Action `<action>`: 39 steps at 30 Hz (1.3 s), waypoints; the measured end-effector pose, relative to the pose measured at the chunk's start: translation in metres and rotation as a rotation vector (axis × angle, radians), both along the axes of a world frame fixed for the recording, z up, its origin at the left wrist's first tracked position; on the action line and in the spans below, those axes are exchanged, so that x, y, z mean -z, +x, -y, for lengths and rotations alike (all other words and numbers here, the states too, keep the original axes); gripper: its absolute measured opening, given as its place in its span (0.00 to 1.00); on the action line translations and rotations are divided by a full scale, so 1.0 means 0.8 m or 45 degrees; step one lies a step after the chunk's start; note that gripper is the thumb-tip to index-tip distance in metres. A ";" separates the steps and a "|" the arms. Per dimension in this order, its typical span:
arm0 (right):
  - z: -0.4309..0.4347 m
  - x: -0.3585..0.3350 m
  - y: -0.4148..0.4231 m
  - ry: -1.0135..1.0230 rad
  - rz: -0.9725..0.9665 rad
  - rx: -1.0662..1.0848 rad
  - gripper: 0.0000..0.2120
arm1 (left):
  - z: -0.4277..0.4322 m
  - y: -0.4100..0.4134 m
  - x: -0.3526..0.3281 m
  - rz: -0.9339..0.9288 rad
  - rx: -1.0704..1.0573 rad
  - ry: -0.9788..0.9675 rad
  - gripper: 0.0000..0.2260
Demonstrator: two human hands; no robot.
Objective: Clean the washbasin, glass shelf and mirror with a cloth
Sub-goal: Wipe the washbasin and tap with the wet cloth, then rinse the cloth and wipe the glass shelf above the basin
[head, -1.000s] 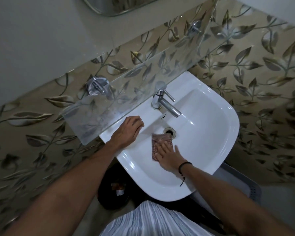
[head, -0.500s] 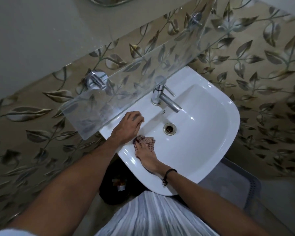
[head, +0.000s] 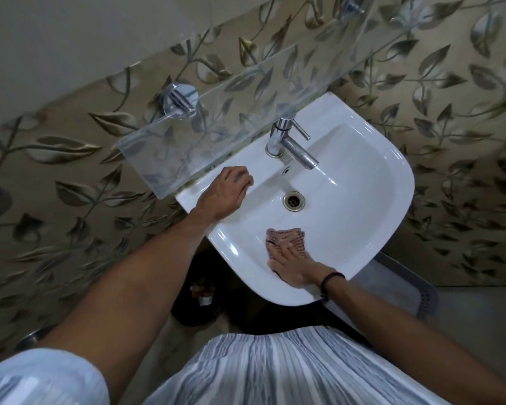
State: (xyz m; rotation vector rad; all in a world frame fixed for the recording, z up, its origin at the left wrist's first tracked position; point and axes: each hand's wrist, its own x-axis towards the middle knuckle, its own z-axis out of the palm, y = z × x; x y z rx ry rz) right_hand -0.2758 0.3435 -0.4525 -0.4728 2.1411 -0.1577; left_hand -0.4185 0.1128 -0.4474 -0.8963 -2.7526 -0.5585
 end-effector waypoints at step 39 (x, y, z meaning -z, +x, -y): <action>-0.128 -0.134 -0.041 -1.720 0.857 2.173 0.39 | -0.079 0.025 -0.058 0.079 -0.054 0.076 0.09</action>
